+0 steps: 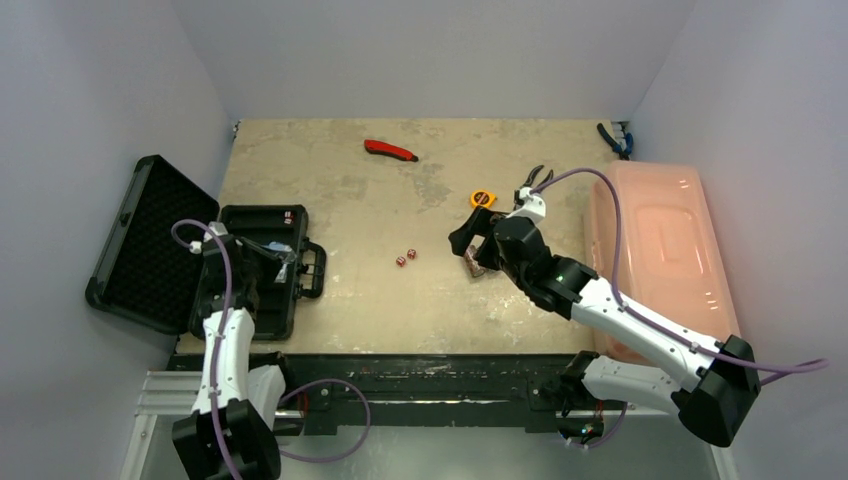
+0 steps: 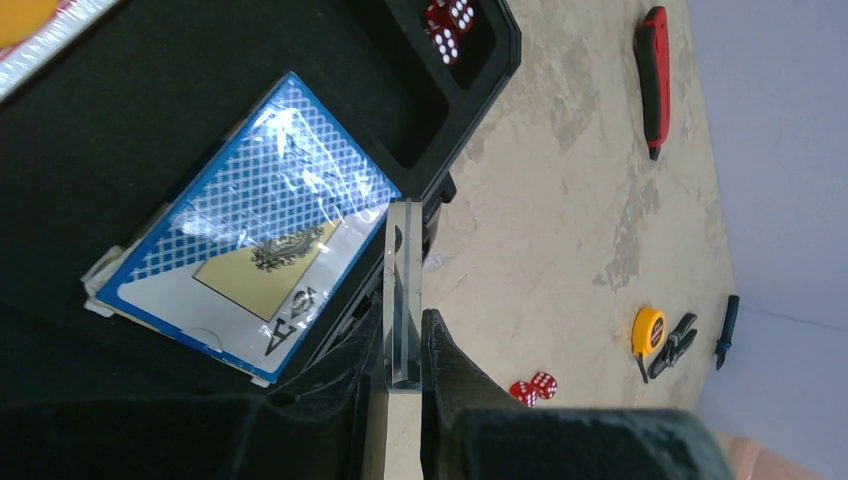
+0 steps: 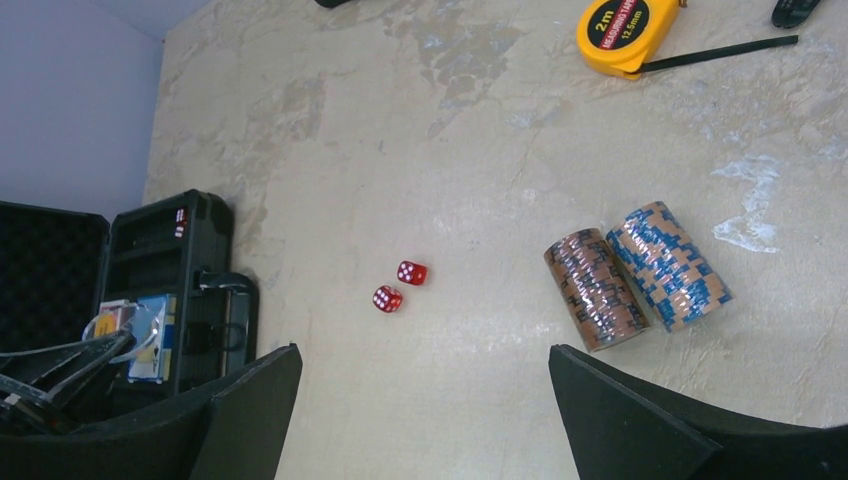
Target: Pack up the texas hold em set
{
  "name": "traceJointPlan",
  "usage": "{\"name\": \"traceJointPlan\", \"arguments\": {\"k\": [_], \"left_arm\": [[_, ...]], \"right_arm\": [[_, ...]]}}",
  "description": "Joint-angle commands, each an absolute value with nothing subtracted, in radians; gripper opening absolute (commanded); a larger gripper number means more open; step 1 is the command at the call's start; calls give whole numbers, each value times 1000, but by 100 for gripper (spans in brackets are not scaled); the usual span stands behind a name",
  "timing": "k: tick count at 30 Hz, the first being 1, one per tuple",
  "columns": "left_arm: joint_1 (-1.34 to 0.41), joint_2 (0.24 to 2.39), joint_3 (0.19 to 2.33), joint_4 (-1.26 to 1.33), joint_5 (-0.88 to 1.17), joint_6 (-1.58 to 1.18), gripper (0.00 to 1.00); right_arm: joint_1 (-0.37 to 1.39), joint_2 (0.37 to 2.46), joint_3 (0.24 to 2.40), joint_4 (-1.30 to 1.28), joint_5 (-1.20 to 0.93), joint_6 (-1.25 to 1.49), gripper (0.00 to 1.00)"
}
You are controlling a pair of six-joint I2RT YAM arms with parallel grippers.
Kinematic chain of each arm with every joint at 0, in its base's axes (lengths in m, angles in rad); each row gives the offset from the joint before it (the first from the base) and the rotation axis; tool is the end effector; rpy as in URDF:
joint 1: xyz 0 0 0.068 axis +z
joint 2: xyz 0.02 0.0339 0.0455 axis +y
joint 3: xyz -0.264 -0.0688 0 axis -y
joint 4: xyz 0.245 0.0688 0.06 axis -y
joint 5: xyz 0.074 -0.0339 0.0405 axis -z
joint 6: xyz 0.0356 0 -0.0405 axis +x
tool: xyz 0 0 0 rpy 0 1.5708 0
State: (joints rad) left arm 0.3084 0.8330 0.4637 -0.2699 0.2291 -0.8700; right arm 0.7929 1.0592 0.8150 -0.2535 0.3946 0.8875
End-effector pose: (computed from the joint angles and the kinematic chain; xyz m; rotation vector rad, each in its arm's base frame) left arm 0.1737 0.0469 0.2115 -1.1396 1.9386 -0.5609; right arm 0.1760 0.1592 0.2917 0.3445 2.0606 0.6422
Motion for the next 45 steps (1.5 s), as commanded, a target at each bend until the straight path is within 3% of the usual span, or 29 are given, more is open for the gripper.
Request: {"name": "traceJointPlan", "arguments": {"k": [1, 28, 37, 45], "left_arm": [[378, 849, 486, -223, 288, -832, 0], [468, 933, 463, -239, 278, -840, 0], [468, 907, 460, -267, 269, -838, 24], [468, 858, 460, -296, 238, -834, 28]], "right_arm": [[796, 1052, 804, -222, 384, 868, 99], [796, 1071, 812, -243, 384, 861, 99], [796, 1074, 817, -263, 381, 870, 99], [796, 1076, 817, -266, 385, 871, 99]]}}
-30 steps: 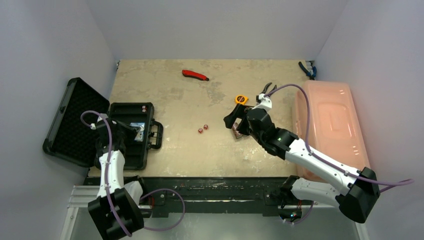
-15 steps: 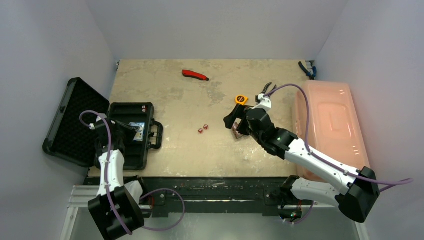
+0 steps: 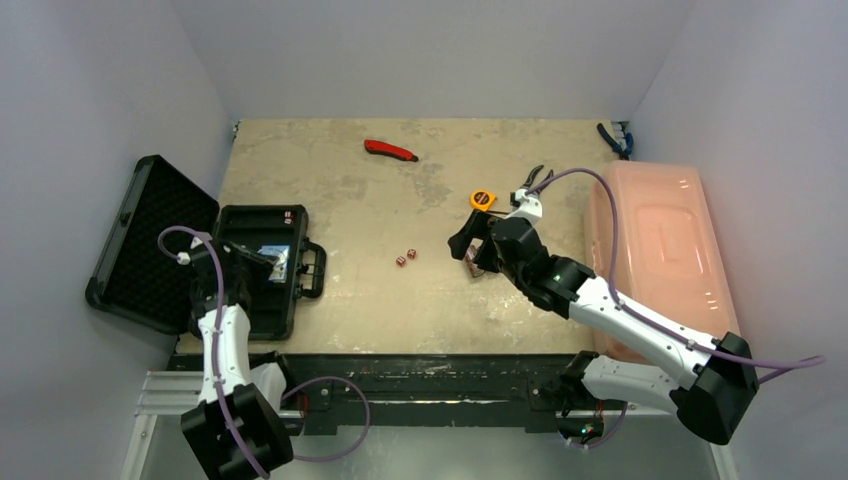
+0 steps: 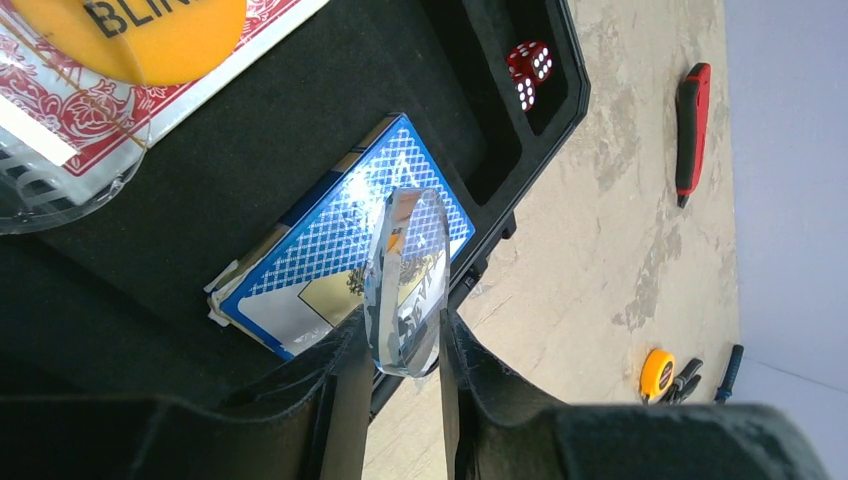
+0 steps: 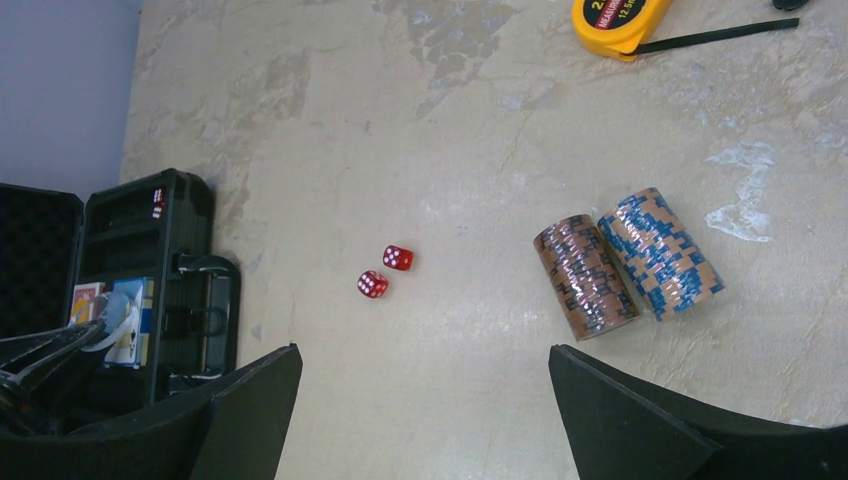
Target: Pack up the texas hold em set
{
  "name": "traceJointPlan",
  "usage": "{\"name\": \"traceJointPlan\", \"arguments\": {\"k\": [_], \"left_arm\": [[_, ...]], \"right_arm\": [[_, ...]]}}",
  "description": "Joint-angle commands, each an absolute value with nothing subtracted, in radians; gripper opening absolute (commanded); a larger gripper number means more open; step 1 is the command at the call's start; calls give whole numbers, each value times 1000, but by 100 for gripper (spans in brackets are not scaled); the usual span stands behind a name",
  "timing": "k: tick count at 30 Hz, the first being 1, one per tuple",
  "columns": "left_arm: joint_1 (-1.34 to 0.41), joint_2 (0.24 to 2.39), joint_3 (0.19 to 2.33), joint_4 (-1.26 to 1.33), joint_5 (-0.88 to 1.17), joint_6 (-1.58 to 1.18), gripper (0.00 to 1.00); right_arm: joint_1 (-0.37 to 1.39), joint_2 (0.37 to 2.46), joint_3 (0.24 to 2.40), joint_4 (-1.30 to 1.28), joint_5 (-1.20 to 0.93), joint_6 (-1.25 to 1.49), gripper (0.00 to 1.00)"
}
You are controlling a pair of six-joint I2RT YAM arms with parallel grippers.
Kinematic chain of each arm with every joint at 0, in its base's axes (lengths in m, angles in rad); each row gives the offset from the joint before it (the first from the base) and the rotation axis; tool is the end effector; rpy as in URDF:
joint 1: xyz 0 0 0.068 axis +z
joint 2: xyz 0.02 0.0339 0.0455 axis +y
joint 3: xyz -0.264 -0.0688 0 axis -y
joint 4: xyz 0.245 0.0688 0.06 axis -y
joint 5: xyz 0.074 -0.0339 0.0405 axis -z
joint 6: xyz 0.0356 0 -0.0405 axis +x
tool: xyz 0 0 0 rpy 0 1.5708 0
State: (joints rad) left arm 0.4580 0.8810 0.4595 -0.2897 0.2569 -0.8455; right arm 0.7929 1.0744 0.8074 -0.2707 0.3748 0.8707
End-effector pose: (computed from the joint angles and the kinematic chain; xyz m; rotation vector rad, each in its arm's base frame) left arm 0.1675 0.0725 0.2009 -1.2862 1.9102 -0.4943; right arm 0.1766 0.1607 0.2840 0.3100 2.1051 0.6180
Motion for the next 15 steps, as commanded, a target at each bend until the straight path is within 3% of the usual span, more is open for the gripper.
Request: {"name": "traceJointPlan", "arguments": {"k": [1, 15], "left_arm": [[467, 855, 461, -299, 236, -833, 29], [468, 808, 484, -378, 199, -817, 28]], "right_arm": [[796, 1077, 818, -267, 385, 871, 99], [796, 1092, 824, -277, 398, 867, 99]]}}
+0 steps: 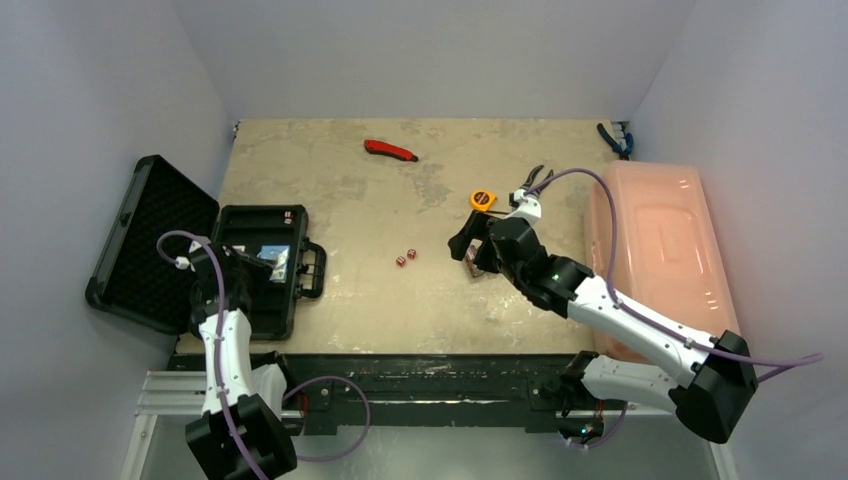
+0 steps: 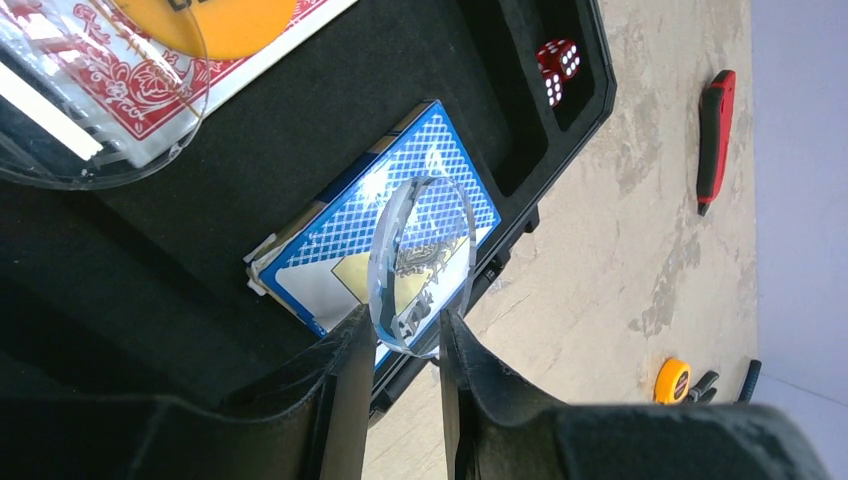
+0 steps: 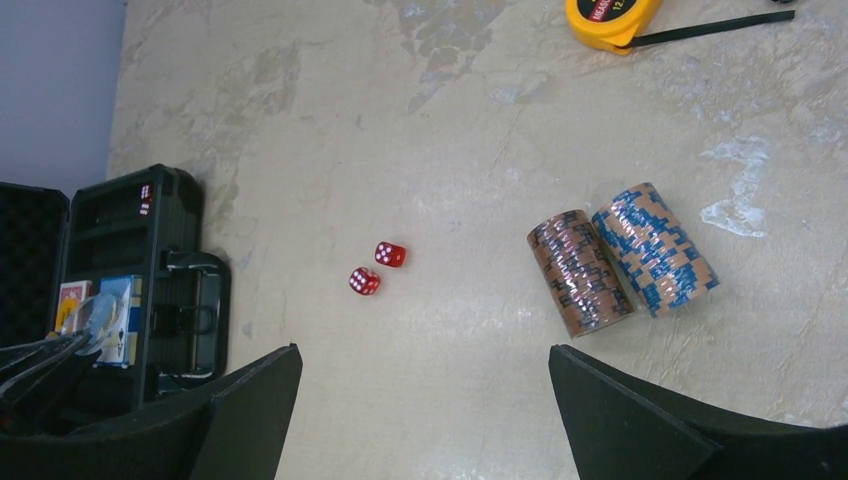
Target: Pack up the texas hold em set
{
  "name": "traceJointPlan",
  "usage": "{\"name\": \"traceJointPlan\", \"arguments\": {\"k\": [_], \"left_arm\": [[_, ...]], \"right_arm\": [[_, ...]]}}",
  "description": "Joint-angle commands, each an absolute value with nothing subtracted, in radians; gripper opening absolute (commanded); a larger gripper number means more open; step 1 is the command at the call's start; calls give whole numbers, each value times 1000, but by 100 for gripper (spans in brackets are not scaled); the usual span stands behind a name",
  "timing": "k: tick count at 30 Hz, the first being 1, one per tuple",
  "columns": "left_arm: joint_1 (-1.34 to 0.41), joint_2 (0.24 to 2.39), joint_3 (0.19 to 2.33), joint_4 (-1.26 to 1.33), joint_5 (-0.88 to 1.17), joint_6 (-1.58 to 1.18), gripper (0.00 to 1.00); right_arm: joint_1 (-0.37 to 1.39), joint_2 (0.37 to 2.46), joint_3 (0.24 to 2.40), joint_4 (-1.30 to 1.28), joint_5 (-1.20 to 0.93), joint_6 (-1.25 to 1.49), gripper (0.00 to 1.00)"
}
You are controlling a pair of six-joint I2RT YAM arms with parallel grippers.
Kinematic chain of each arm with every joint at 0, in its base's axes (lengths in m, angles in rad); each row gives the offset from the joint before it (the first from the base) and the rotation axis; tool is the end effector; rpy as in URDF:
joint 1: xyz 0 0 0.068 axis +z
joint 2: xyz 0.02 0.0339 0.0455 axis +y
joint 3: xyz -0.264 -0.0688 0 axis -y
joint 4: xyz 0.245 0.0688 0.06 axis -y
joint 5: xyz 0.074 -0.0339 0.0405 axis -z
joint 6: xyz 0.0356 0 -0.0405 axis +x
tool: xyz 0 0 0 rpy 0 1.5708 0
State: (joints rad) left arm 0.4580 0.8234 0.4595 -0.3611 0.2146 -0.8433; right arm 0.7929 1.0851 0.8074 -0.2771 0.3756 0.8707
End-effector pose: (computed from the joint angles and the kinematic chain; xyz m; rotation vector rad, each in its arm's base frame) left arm 0.1579 0.0694 0.2039 -1.3119 1.9085 -0.4439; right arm 0.1776 0.1617 0.2811 0.3080 2.1192 0.6038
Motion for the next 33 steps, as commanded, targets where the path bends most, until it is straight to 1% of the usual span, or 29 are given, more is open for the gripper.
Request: {"name": "traceJointPlan", "arguments": {"k": [1, 13, 21, 25, 33], "left_arm": [[468, 807, 487, -383, 199, -815, 28], [468, 784, 520, -443, 169, -793, 29], [468, 761, 555, -481, 149, -765, 29], [468, 789, 554, -471, 146, -760, 30], [469, 865, 541, -399, 186, -778, 30]], "right_arm": [[796, 1093, 827, -280, 400, 867, 99], [796, 1117, 843, -302, 398, 852, 99], [796, 1109, 835, -272, 400, 823, 99], [796, 1112, 834, -270, 403, 821, 99], [796, 1124, 840, -288, 416, 824, 99]]}}
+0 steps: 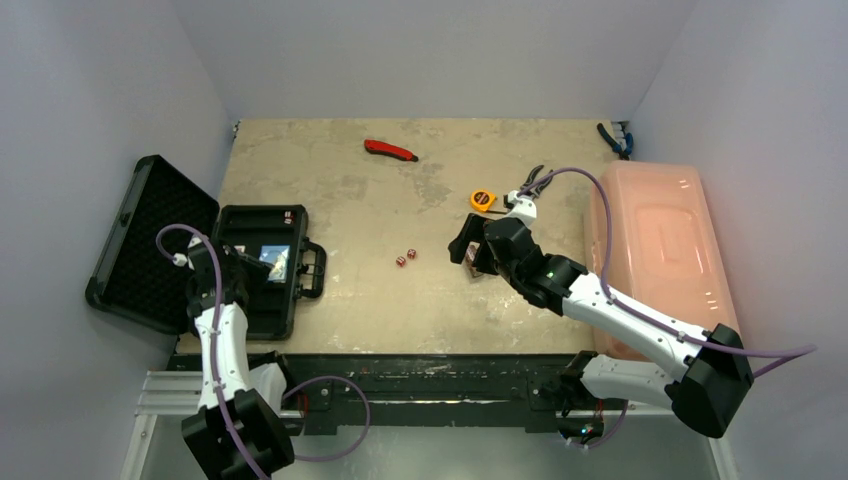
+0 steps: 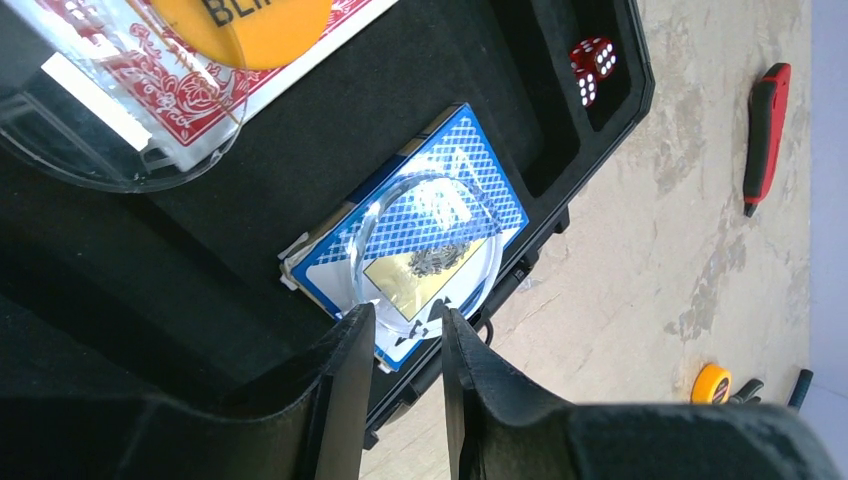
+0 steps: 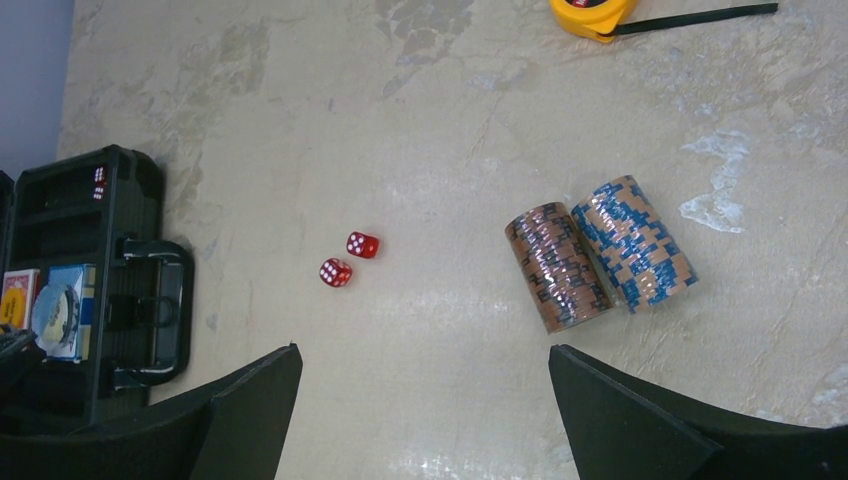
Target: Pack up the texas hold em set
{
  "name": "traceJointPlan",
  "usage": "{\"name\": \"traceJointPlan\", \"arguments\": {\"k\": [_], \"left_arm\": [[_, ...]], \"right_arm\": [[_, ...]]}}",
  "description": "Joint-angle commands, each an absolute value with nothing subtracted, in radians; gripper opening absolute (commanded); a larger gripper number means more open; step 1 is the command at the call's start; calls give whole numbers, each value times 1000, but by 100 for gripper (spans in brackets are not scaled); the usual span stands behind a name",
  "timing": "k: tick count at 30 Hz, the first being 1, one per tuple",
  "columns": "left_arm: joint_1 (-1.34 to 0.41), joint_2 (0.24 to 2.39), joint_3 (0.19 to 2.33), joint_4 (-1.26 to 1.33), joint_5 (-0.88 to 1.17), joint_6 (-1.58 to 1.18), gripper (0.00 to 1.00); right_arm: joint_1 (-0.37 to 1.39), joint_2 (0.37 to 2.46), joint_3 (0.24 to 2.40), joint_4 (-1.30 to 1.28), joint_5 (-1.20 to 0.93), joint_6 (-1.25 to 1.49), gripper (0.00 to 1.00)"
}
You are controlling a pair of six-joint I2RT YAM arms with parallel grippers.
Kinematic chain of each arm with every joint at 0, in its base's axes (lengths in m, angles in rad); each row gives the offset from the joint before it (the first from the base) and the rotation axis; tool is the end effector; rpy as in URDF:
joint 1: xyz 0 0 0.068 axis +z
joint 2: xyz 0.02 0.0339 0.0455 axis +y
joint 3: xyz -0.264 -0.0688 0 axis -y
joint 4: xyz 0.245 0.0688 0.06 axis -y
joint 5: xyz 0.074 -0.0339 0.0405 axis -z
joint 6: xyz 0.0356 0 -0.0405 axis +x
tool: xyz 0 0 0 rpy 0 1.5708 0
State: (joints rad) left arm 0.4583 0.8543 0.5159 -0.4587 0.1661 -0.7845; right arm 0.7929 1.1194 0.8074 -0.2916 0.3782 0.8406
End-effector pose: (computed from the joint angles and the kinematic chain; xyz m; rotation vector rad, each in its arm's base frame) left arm 0.1585 0.0717 0.2098 -1.3204 1.9828 -0.3531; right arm 0.1810 0.1650 0.2722 0.2693 2.1599 0.5453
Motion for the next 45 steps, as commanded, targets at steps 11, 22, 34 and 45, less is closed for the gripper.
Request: {"name": "traceJointPlan", "arguments": {"k": [11, 22, 34, 45], "left_arm": [[468, 781, 622, -525, 209, -696, 32], [468, 665, 694, -621, 383, -511, 53], [326, 748, 765, -656, 464, -413, 86], [123, 858, 785, -627, 505, -402, 100]], "right_arm": [[796, 1143, 853, -291, 426, 797, 99], [796, 1181, 883, -314, 444, 779, 99], [796, 1230, 952, -369, 424, 755, 99], [796, 1141, 872, -281, 464, 724, 99]]}}
